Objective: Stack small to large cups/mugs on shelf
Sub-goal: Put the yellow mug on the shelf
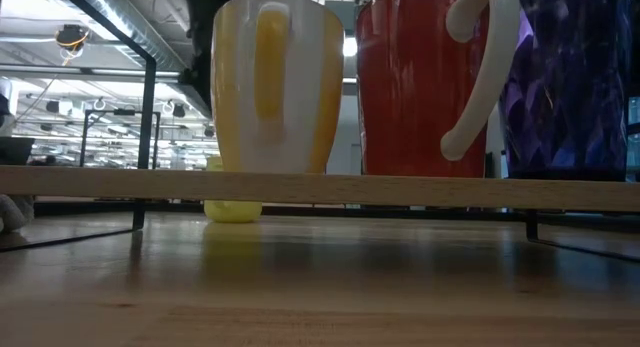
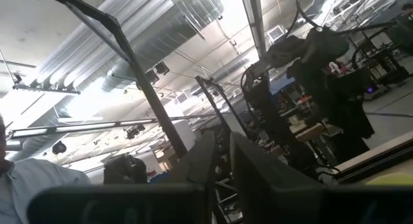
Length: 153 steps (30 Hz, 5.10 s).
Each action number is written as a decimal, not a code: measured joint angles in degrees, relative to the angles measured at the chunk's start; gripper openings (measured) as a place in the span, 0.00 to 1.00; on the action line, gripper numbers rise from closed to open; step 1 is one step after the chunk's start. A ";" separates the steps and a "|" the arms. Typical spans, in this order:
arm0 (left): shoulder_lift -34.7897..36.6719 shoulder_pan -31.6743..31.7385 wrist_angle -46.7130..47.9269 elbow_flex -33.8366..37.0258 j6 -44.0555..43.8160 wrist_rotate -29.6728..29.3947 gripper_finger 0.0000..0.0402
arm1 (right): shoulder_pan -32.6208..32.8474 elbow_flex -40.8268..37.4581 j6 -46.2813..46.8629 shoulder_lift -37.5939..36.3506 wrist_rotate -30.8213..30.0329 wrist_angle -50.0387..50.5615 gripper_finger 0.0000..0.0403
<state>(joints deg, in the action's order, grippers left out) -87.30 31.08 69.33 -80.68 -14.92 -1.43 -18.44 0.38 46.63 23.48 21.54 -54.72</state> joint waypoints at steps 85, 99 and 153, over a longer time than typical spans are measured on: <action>-16.16 -5.00 -6.08 -0.02 18.64 1.17 0.01 | 0.00 0.02 4.14 -0.01 0.57 -6.40 0.13; -8.67 -8.26 -0.11 -0.85 18.17 2.90 0.00 | 0.00 0.02 4.07 -0.04 0.42 -6.39 0.13; -2.74 -46.16 -1.61 2.48 -8.40 5.84 0.00 | 0.00 0.02 11.44 -0.01 -1.05 -6.34 0.13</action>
<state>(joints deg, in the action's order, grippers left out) -90.04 -15.08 67.72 -78.20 -23.32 4.41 -18.44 0.40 58.07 23.46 20.49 -61.06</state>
